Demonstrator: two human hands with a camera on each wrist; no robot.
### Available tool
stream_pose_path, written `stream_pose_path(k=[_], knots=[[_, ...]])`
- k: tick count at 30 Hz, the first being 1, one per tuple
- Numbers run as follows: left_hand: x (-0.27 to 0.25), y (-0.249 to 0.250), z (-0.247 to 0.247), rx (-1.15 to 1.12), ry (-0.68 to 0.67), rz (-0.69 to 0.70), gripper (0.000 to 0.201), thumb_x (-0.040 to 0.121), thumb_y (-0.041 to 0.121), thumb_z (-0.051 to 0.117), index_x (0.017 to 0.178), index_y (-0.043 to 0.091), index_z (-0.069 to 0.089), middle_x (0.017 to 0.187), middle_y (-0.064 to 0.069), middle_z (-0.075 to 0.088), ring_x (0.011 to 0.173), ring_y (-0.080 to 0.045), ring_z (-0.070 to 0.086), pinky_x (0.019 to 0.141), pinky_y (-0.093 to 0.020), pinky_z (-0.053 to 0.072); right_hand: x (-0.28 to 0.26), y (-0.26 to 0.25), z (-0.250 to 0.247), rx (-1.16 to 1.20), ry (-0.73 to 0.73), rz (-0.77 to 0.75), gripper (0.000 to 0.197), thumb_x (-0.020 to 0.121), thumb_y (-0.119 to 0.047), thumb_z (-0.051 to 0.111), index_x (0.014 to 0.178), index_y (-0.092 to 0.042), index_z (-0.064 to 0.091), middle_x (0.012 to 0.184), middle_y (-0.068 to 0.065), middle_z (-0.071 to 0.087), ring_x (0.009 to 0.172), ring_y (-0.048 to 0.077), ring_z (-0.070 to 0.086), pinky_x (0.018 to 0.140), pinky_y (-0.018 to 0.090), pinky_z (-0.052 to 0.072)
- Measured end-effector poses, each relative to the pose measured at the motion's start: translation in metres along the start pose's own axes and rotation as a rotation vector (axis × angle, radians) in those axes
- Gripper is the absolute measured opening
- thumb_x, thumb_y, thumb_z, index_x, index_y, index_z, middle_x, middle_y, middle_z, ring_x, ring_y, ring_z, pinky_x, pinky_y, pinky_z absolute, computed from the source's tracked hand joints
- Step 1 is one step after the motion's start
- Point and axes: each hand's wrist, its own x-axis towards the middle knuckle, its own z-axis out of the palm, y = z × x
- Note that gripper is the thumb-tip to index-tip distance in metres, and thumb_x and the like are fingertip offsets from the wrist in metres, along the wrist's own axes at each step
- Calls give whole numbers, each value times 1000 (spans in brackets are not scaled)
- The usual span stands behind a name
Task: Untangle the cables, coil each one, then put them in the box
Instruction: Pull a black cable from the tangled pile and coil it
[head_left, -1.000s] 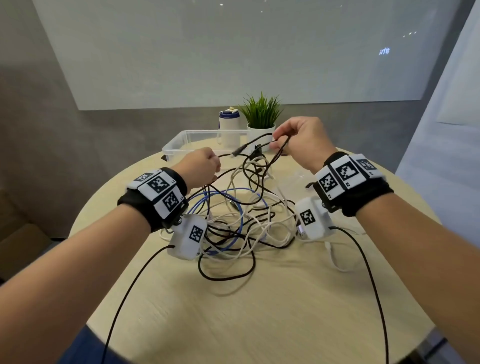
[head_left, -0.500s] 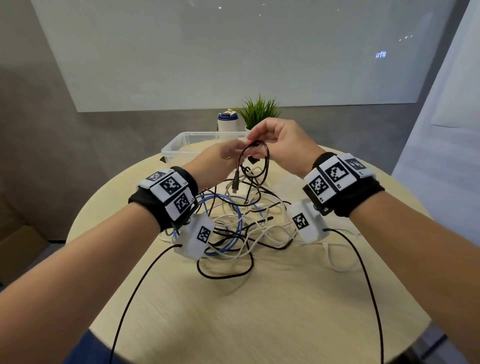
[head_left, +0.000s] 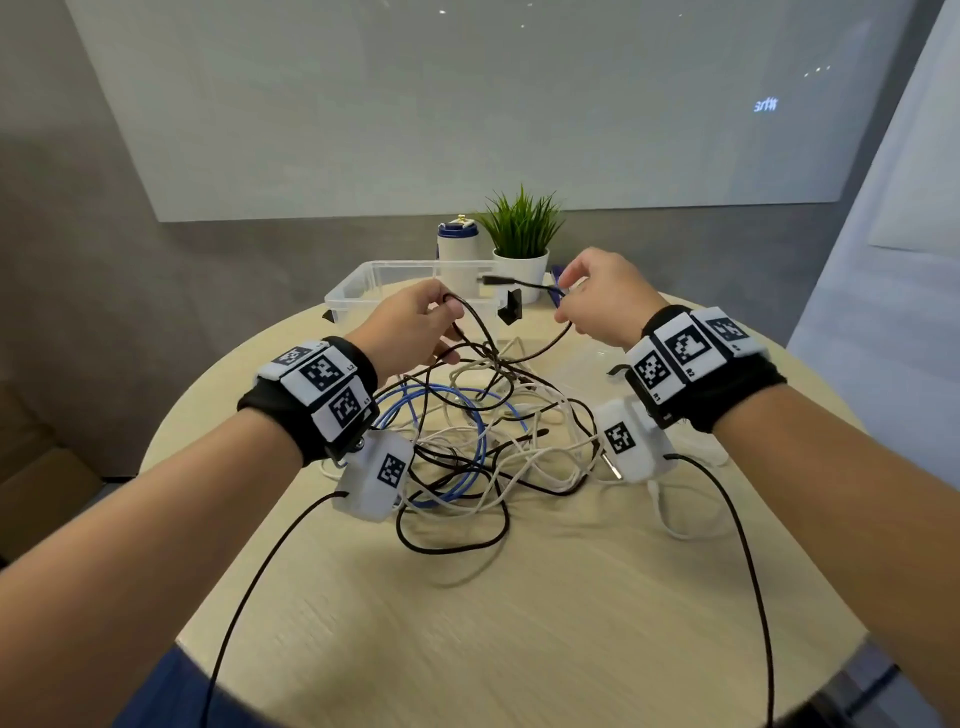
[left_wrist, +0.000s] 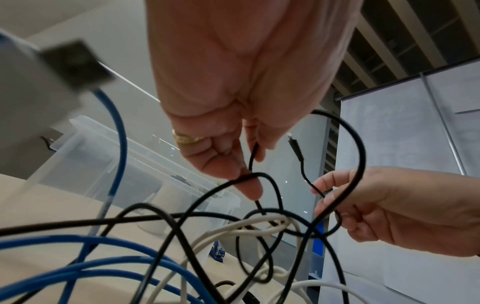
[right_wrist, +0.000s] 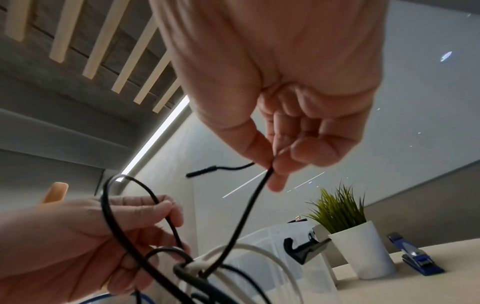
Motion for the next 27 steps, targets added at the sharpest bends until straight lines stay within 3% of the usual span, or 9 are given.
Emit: stream_pose_path(k=[5, 7, 10, 13, 16, 18, 21, 24, 27], knots=[[3, 0, -3, -48, 23, 6, 28, 101, 23, 38, 82, 22, 59, 86, -10, 65, 67, -15, 67, 63, -24, 47, -12, -1, -1, -52, -297, -105, 33, 80, 10, 60, 72, -22, 63, 74, -1, 63, 71, 16, 59, 71, 28, 55], [4, 1, -4, -41, 70, 27, 27, 100, 21, 41, 82, 23, 61, 75, -3, 64, 61, -9, 64, 59, -22, 45, -13, 0, 0, -130, -305, -103, 30, 80, 7, 62, 72, -22, 65, 74, -3, 63, 80, 17, 63, 78, 29, 55], [2, 5, -9, -138, 84, 69, 25, 100, 13, 41, 84, 18, 61, 66, 1, 64, 60, -6, 64, 60, -21, 48, -13, 3, 1, -168, -289, -55, 24, 84, -1, 57, 72, -18, 69, 77, 1, 67, 86, 17, 66, 69, 26, 52], [0, 10, -14, -277, 54, 40, 30, 95, -3, 36, 95, 10, 63, 84, -8, 67, 74, -11, 68, 69, -21, 52, -12, 5, 2, -162, -269, -42, 13, 84, -14, 64, 82, -7, 74, 77, 3, 67, 83, 20, 64, 67, 26, 50], [-2, 16, -17, -392, 45, 4, 27, 93, 2, 38, 100, 5, 65, 91, -12, 68, 85, -20, 66, 77, -26, 51, -14, 4, 5, -248, -304, -60, 16, 86, -18, 64, 91, -7, 74, 82, 0, 64, 78, 15, 57, 60, 23, 45], [-4, 17, -16, -344, 46, 54, 22, 96, 10, 46, 104, 4, 66, 91, -8, 69, 85, -16, 67, 79, -24, 52, -14, 3, 8, -277, -359, -89, 19, 87, -17, 60, 98, -9, 74, 94, 1, 68, 90, 16, 60, 76, 27, 49], [-4, 14, -17, -205, 44, 169, 23, 96, 0, 46, 105, 4, 67, 92, -2, 69, 81, -5, 67, 76, -17, 53, -12, 1, 12, -255, -379, -147, 21, 89, -13, 56, 104, -16, 71, 98, -3, 65, 98, 14, 59, 87, 25, 46], [-6, 16, -18, -248, -6, 237, 28, 96, -5, 42, 98, 12, 64, 91, -2, 69, 78, -3, 68, 75, -17, 52, -7, -2, 17, -133, -266, -181, 27, 90, -18, 59, 117, -20, 61, 100, -2, 63, 93, 13, 58, 81, 25, 45], [-10, 19, -18, -337, -44, 309, 28, 96, -4, 43, 99, 16, 61, 88, 3, 73, 84, -6, 68, 77, -18, 52, -3, -9, 20, -52, -248, -229, 39, 93, -23, 57, 131, -23, 52, 85, -6, 57, 77, 8, 54, 70, 23, 40]])
